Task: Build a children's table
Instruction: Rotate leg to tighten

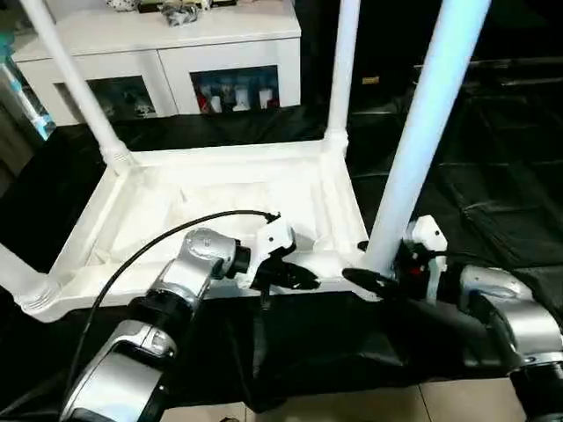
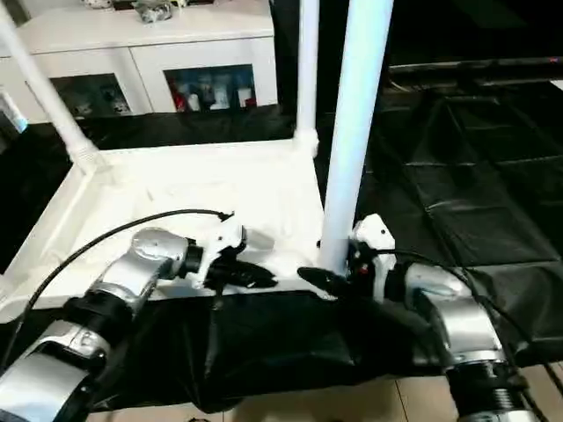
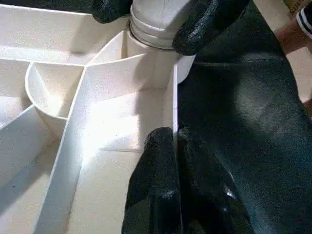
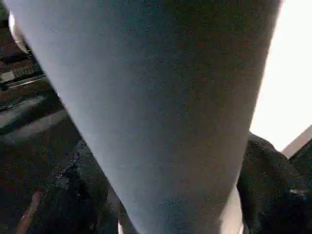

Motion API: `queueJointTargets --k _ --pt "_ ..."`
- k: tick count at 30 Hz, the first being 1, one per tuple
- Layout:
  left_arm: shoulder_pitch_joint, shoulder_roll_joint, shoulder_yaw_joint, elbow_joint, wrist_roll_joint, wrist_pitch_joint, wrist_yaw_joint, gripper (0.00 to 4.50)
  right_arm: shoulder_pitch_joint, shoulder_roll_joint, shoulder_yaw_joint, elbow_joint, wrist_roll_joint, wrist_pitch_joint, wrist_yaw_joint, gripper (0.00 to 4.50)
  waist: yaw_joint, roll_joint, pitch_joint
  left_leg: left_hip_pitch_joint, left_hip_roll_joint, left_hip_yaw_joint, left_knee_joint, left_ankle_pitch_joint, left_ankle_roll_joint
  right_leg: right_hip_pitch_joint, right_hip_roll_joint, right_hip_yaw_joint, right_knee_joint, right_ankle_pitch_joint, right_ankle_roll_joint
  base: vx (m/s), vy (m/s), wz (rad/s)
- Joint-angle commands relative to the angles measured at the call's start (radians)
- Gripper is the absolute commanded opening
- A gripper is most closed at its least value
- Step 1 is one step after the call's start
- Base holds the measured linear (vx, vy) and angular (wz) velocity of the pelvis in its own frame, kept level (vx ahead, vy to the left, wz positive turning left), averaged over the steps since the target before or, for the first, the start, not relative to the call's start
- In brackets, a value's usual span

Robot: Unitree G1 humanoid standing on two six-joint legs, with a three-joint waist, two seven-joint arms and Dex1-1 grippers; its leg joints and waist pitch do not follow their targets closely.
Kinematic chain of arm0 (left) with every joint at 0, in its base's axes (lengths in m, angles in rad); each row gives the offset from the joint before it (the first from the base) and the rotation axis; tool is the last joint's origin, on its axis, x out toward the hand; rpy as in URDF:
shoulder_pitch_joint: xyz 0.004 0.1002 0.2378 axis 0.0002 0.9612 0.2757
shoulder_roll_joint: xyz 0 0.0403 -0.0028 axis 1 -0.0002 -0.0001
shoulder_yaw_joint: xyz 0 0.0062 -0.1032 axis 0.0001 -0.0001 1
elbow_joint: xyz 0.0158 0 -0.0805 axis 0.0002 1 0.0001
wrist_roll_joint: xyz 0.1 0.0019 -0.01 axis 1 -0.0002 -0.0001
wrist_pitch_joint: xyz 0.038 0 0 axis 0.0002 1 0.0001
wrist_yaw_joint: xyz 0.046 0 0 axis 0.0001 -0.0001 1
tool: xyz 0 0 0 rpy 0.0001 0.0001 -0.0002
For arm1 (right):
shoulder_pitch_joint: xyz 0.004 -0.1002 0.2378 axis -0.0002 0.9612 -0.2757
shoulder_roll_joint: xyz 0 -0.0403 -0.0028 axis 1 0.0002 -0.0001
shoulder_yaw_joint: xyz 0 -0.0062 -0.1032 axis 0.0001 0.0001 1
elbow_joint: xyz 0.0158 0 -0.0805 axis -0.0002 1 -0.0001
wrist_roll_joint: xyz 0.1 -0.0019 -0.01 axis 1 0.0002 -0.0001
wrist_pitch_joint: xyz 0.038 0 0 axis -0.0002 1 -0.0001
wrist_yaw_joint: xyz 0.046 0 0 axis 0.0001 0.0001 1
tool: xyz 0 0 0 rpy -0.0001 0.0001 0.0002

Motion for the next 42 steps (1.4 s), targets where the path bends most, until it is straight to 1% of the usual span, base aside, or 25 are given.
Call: queueJointTargets --k 1,2,3,5,9,12,13,14,15,16,18,19,21,22,23,24,26,28,29,32,33,34,37,38,42 --pt "-0.004 0.005 0.002 -0.044 -0.037 0.006 -0.017 0.0 0.001 0.004 0.02 -0.043 0.029 0.019 0.038 3.16 0.004 -0.023 -0.065 0.025 0.058 -0.028 -0.075 -0.271 0.094 0.042 -0.043 0.029 -0.069 -0.297 -0.231 0.0 0.0 0.0" --pt "-0.002 0.006 0.002 -0.048 -0.037 0.008 -0.019 0.0 0.004 0.008 0.023 -0.048 0.031 0.021 0.038 2.94 0.006 -0.023 -0.065 0.024 0.058 -0.028 -0.075 -0.267 0.096 0.042 -0.042 0.029 -0.068 -0.291 -0.233 0.0 0.0 0.0" --pt "0.0 0.006 0.003 -0.052 -0.036 0.011 -0.021 0.0 0.006 0.01 0.024 -0.052 0.031 0.024 0.041 2.94 0.006 -0.023 -0.065 0.024 0.059 -0.028 -0.076 -0.268 0.096 0.041 -0.042 0.029 -0.068 -0.293 -0.233 0.0 0.0 0.0" --pt "0.004 0.001 0.003 -0.057 -0.035 0.013 -0.018 0.0 0.013 0.022 0.031 -0.056 0.032 0.024 0.038 2.66 0.009 -0.022 -0.065 0.025 0.059 -0.028 -0.075 -0.264 0.094 0.041 -0.042 0.029 -0.068 -0.295 -0.231 0.0 0.0 0.0" --pt "0.001 -0.026 0.011 -0.044 -0.024 0.008 0.039 0.0 0.026 0.071 0.037 -0.043 0.009 0.018 -0.047 2.62 0.011 -0.023 -0.064 0.027 0.059 -0.028 -0.077 -0.272 0.083 0.038 -0.043 0.031 -0.07 -0.304 -0.225 0.0 0.0 0.0" --pt "-0.027 -0.071 0.029 0.014 -0.003 -0.007 0.18 0.0 0.008 0.148 0.013 0.034 -0.048 -0.001 -0.232 2.61 0.004 -0.023 -0.062 0.028 0.055 -0.03 -0.079 -0.299 0.061 0.034 -0.043 0.03 -0.075 -0.349 -0.211 0.0 0.0 0.0" --pt "-0.038 -0.086 0.033 0.033 0.005 -0.013 0.229 0.0 0.001 0.172 0.005 0.061 -0.067 -0.009 -0.291 2.61 0.0 -0.024 -0.06 0.031 0.052 -0.03 -0.078 -0.323 0.047 0.03 -0.043 0.029 -0.081 -0.391 -0.2 0.0 0.0 0.0" --pt "-0.065 -0.122 0.041 0.079 0.027 -0.032 0.346 0.0 -0.018 0.228 -0.013 0.122 -0.108 -0.018 -0.431 2.61 -0.011 -0.023 -0.057 0.032 0.05 -0.034 -0.079 -0.348 0.025 0.025 -0.043 0.028 -0.084 -0.436 -0.187 0.0 0.0 0.0" --pt "-0.075 -0.135 0.046 0.093 0.031 -0.033 0.383 0.0 -0.027 0.25 -0.025 0.146 -0.119 -0.016 -0.489 2.6 -0.018 -0.022 -0.055 0.036 0.049 -0.034 -0.081 -0.373 0.012 0.022 -0.042 0.026 -0.088 -0.465 -0.179 0.0 0.0 0.0" --pt "-0.097 -0.166 0.055 0.121 0.04 -0.034 0.462 0.0 -0.048 0.299 -0.056 0.191 -0.125 -0.006 -0.601 2.6 -0.026 -0.025 -0.054 0.04 0.045 -0.039 -0.08 -0.414 0.0 0.023 -0.043 0.022 -0.098 -0.54 -0.145 0.0 0.0 0.0" --pt "-0.097 -0.166 0.055 0.121 0.04 -0.034 0.462 0.0 -0.048 0.299 -0.056 0.191 -0.125 -0.006 -0.601 2.6 -0.03 -0.022 -0.052 0.045 0.045 -0.04 -0.08 -0.438 0.001 0.014 -0.042 0.022 -0.105 -0.57 -0.131 0.0 0.0 0.0" --pt "-0.114 -0.192 0.061 0.141 0.043 -0.033 0.518 0.0 -0.069 0.334 -0.068 0.23 -0.132 -0.007 -0.674 2.6 -0.032 -0.024 -0.051 0.043 0.044 -0.041 -0.081 -0.446 0.009 0.016 -0.042 0.022 -0.109 -0.582 -0.114 0.0 0.0 0.0" --pt "-0.126 -0.214 0.064 0.152 0.041 -0.03 0.548 0.0 -0.091 0.361 -0.065 0.261 -0.141 -0.019 -0.713 2.6 -0.039 -0.022 -0.049 0.043 0.042 -0.043 -0.081 -0.466 0.005 0.013 -0.041 0.018 -0.11 -0.602 -0.108 0.0 0.0 0.0" --pt "-0.131 -0.231 0.062 0.158 0.04 -0.036 0.547 0.0 -0.105 0.382 -0.056 0.274 -0.147 -0.04 -0.71 2.6 -0.043 -0.022 -0.051 0.042 0.041 -0.047 -0.082 -0.479 0.0 0.017 -0.042 0.015 -0.111 -0.612 -0.1 0.0 0.0 0.0" --pt "-0.131 -0.231 0.062 0.158 0.04 -0.036 0.547 0.0 -0.105 0.382 -0.056 0.274 -0.147 -0.04 -0.71 2.6 -0.044 -0.015 -0.05 0.044 0.041 -0.047 -0.082 -0.487 0.0 0.014 -0.041 0.016 -0.114 -0.613 -0.097 0.0 0.0 0.0" --pt "-0.134 -0.235 0.061 0.167 0.043 -0.046 0.54 0.0 -0.108 0.39 -0.054 0.276 -0.151 -0.053 -0.699 3.16 -0.048 -0.02 -0.05 0.042 0.041 -0.048 -0.084 -0.493 0.006 0.017 -0.041 0.015 -0.116 -0.604 -0.096 0.0 0.0 0.0" --pt "-0.127 -0.231 0.052 0.168 0.043 -0.07 0.496 0.0 -0.107 0.4 -0.069 0.251 -0.098 -0.051 -0.627 3.3 -0.049 -0.02 -0.053 0.037 0.043 -0.048 -0.088 -0.481 0.021 0.022 -0.043 0.017 -0.115 -0.573 -0.103 0.0 0.0 0.0" --pt "-0.116 -0.22 0.046 0.161 0.041 -0.081 0.46 0.0 -0.103 0.388 -0.065 0.228 -0.067 -0.044 -0.567 3.5 -0.045 -0.02 -0.055 0.031 0.047 -0.048 -0.091 -0.453 0.034 0.028 -0.044 0.021 -0.108 -0.509 -0.126 0.0 0.0 0.0" --pt "-0.111 -0.213 0.043 0.157 0.039 -0.086 0.442 0.0 -0.099 0.376 -0.053 0.218 -0.067 -0.045 -0.543 3.64 -0.045 -0.02 -0.055 0.031 0.047 -0.048 -0.091 -0.453 0.034 0.028 -0.044 0.021 -0.108 -0.509 -0.126 0.0 0.0 0.0" --pt "-0.08 -0.167 0.025 0.128 0.025 -0.102 0.335 0.0 -0.07 0.281 0.015 0.153 -0.072 -0.057 -0.388 3.79 -0.038 -0.021 -0.058 0.026 0.05 -0.044 -0.09 -0.41 0.054 0.038 -0.046 0.024 -0.099 -0.432 -0.159 0.0 0.0 0.0" --pt "-0.073 -0.157 0.022 0.12 0.021 -0.106 0.309 0.0 -0.061 0.259 0.026 0.137 -0.068 -0.06 -0.348 3.79 -0.036 -0.023 -0.059 0.025 0.05 -0.042 -0.089 -0.401 0.061 0.04 -0.046 0.025 -0.098 -0.419 -0.162 0.0 0.0 0.0" --pt "-0.058 -0.134 0.014 0.099 0.014 -0.109 0.258 0.0 -0.042 0.215 0.045 0.103 -0.061 -0.059 -0.275 3.79 -0.032 -0.03 -0.061 0.022 0.051 -0.04 -0.087 -0.365 0.081 0.043 -0.049 0.028 -0.092 -0.392 -0.18 0.0 0.0 0.0" --pt "-0.046 -0.112 0.007 0.084 0.012 -0.112 0.219 0.0 -0.024 0.175 0.06 0.072 -0.06 -0.06 -0.214 3.79 -0.029 -0.027 -0.061 0.021 0.054 -0.037 -0.085 -0.331 0.096 0.043 -0.049 0.027 -0.089 -0.376 -0.193 0.0 0.0 0.0" --pt "-0.036 -0.091 0.001 0.073 0.012 -0.119 0.185 0.0 -0.009 0.138 0.066 0.047 -0.057 -0.058 -0.158 3.79 -0.027 -0.027 -0.062 0.022 0.055 -0.036 -0.084 -0.313 0.099 0.043 -0.047 0.028 -0.086 -0.358 -0.2 0.0 0.0 0.0" --pt "-0.014 -0.047 -0.006 0.047 0.006 -0.115 0.103 0.0 0.005 0.078 0.059 0.019 -0.041 -0.058 -0.075 3.79 -0.015 -0.024 -0.066 0.02 0.059 -0.033 -0.081 -0.266 0.12 0.045 -0.044 0.027 -0.075 -0.281 -0.223 0.0 0.0 0.0"
